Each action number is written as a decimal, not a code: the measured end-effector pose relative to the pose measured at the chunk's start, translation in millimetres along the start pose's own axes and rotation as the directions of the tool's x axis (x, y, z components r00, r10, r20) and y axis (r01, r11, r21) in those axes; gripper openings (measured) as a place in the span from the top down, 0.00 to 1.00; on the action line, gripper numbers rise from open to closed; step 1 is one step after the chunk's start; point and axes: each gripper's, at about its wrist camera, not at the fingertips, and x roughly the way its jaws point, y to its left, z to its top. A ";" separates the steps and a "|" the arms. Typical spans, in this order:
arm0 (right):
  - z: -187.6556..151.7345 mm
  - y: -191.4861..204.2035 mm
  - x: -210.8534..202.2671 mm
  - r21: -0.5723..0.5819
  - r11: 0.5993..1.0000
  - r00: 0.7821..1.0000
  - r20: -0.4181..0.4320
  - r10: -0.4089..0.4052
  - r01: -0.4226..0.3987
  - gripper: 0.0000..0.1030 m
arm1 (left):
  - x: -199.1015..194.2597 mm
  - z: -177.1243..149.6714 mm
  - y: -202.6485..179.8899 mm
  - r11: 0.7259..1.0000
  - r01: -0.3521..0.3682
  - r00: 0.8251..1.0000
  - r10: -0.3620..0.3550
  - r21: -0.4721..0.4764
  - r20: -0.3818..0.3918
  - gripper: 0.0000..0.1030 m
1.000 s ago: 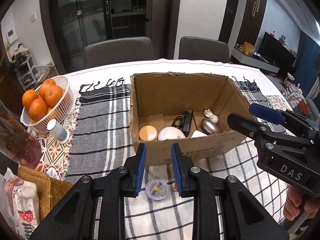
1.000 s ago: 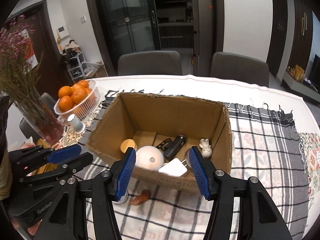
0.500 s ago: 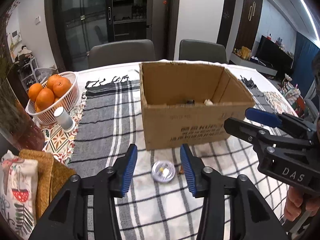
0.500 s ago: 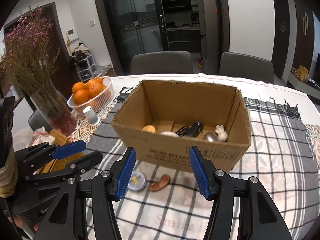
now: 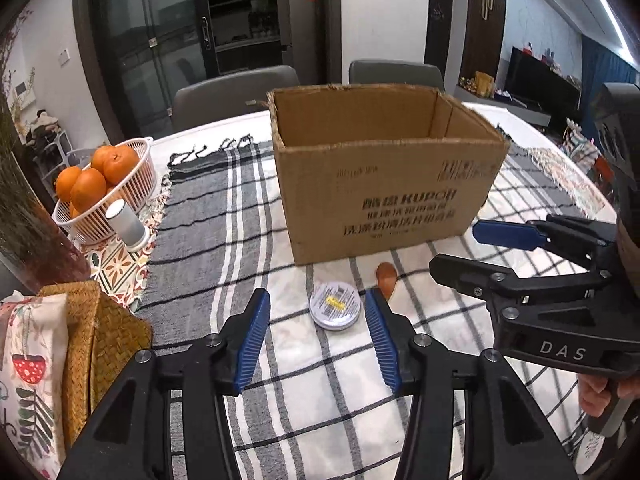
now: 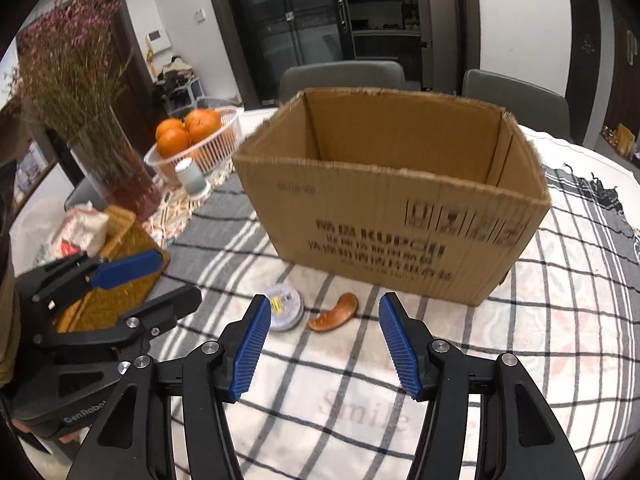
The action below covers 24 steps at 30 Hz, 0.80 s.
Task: Organize rigid objects
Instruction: 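Withdraw both tools from the box toward the round tin and wooden piece, then grasp the brown wooden piece with the right tool while the left tool grasps the round tin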
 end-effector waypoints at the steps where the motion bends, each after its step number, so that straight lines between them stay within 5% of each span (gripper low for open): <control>1: -1.7 0.1 3.5 -0.008 1.000 1.000 -0.011 -0.002 0.002 0.43 | 2.0 -1.6 -0.5 1.000 0.000 1.000 0.001 0.008 -0.006 0.53; 24: -12.6 6.2 81.9 -0.238 0.971 0.965 -0.260 -0.034 -0.030 0.39 | 65.1 -16.9 -6.2 0.986 0.082 0.981 -0.054 0.143 -0.187 0.46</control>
